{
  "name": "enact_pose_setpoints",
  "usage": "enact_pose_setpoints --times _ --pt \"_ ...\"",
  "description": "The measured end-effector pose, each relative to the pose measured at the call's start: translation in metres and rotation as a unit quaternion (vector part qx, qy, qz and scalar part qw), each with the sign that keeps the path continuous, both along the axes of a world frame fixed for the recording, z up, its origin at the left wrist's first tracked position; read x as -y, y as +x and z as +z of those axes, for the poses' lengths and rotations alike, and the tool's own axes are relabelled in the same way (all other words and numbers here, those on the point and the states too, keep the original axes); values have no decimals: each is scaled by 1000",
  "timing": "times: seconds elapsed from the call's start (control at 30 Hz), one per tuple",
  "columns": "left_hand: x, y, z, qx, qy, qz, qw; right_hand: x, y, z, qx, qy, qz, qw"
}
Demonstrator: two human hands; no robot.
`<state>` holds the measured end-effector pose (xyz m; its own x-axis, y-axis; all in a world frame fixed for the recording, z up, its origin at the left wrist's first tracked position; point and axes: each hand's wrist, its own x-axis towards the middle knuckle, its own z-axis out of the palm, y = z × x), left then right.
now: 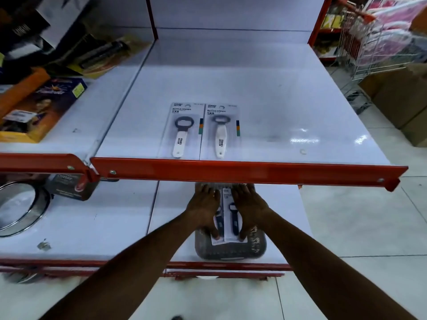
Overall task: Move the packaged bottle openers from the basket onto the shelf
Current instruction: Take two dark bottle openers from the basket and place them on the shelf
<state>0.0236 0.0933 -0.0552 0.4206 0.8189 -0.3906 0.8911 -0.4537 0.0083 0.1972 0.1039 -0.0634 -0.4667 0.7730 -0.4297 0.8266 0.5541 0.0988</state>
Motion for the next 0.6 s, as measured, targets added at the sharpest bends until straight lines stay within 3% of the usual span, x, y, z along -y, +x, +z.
enact_pose_setpoints --times 0.13,0.27,0.4,0.6 --pt "-3 2 -2 -22 15 -2 1000 -11 -2 -15 4 20 10 1000" --pt "-8 4 -3 1 1 33 999 -18 5 -31 -54 37 -82 994" --pt "1 -3 5 18 41 80 996 -2 3 7 -96 41 -46 993" --pt "53 -35 24 210 167 184 946 48 15 64 -298 36 -211 930"
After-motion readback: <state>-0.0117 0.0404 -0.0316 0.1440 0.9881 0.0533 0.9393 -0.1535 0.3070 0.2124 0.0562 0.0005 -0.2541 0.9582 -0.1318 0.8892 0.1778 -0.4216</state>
